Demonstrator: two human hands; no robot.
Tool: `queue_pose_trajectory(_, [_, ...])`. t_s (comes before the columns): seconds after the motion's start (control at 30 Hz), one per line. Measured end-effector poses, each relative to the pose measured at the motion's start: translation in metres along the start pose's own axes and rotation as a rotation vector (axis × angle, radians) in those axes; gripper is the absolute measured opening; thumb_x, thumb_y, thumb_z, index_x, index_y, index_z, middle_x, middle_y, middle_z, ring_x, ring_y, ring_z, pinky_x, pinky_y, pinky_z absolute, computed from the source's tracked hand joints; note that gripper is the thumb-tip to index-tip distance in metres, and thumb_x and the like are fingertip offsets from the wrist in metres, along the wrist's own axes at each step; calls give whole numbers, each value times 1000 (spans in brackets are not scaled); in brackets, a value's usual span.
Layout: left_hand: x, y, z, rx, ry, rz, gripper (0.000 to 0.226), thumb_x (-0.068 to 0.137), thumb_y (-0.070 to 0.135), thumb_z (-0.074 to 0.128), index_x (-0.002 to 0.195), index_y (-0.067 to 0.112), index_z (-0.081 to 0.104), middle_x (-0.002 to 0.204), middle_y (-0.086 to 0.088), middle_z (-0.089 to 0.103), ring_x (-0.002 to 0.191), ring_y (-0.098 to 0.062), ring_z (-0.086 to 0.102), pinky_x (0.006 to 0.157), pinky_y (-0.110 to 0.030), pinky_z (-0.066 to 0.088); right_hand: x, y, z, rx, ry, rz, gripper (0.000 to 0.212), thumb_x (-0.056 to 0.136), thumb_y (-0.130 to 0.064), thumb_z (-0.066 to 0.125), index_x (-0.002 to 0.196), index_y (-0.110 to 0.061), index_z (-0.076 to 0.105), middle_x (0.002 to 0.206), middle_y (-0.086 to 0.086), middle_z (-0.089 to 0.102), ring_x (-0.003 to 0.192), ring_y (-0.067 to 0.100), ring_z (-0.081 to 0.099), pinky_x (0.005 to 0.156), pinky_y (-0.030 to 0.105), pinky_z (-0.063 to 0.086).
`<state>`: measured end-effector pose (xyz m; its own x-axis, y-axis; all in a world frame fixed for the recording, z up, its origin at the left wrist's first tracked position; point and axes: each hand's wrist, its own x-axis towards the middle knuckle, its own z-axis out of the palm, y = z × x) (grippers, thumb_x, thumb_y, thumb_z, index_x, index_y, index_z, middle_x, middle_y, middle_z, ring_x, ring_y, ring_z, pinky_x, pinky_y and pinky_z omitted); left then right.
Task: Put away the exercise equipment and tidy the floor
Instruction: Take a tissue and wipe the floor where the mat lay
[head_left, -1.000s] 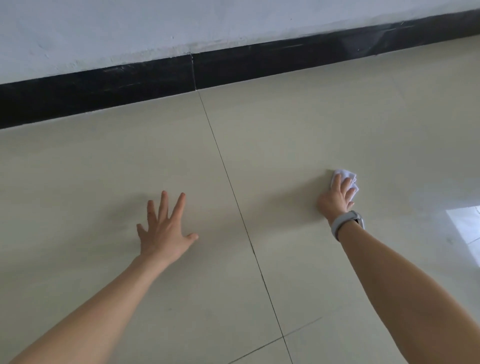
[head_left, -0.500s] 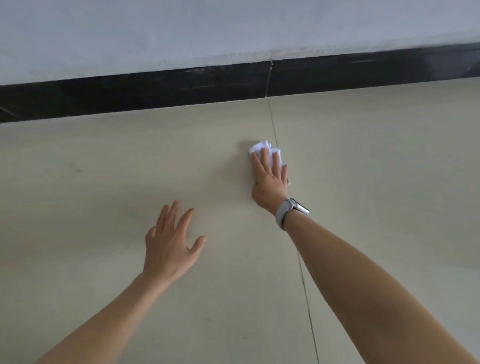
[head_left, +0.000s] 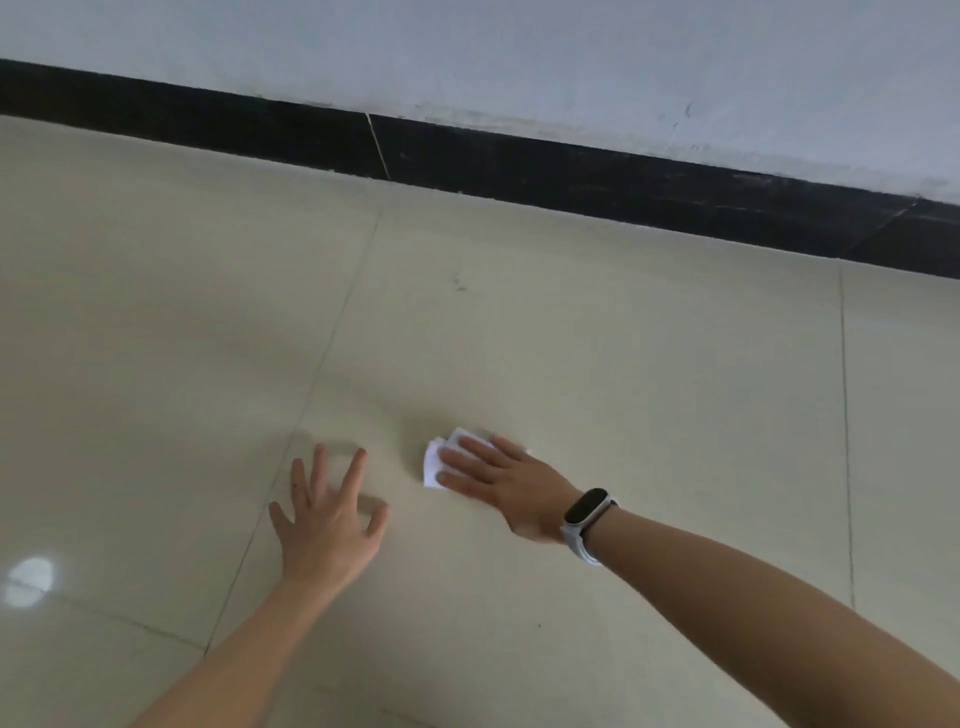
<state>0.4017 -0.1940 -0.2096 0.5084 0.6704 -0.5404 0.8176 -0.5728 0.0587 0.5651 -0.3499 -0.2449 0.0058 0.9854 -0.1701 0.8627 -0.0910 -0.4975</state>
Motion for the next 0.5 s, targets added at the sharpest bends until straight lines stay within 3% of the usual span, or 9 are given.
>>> queue_pose_trajectory(0.07, [9,-17,-7,-22,43,5,69,89,48,47,146,37,10,158,-1,-11,145,-29,-9,114,-57,11,11,21,-17,-14,140,254,82,68,7,14,147,-17,14,157,6,3,144,29,-4,117,41,2])
queue_pose_trajectory(0.13, [20,-34,-14,-37,38,-15,68,90,50,44,146,37,8,158,1,-13,145,-28,-10,114,-58,10,32,40,-38,15,191,555,84,71,10,28,147,-19,8,157,6,-1,145,28,-3,115,42,12])
queue_pose_trajectory(0.2, [29,-54,-19,-11,-8,-30,65,91,52,39,145,42,5,158,2,-13,145,-29,-11,112,-61,10,65,45,-54,62,234,752,83,69,11,34,143,-20,14,155,6,3,140,30,4,107,42,23])
queue_pose_trajectory(0.27, [35,-68,-19,-7,-54,-14,61,92,51,36,143,46,4,158,3,-10,145,-31,-8,110,-63,15,100,41,-57,104,252,893,77,70,9,32,141,-20,16,154,5,0,139,30,2,108,42,20])
queue_pose_trajectory(0.33, [37,-73,-20,-20,-73,13,56,93,48,34,142,48,6,158,5,-9,144,-31,-7,109,-62,19,128,27,-51,99,219,879,82,70,10,30,143,-21,11,155,2,-5,142,30,-5,113,44,10])
queue_pose_trajectory(0.5, [40,-81,-28,-68,-65,-6,51,97,33,30,143,45,12,158,14,-2,145,-22,1,108,-55,24,149,-56,-4,41,45,337,87,71,14,33,147,-22,11,158,-1,-3,144,26,-10,116,43,-6])
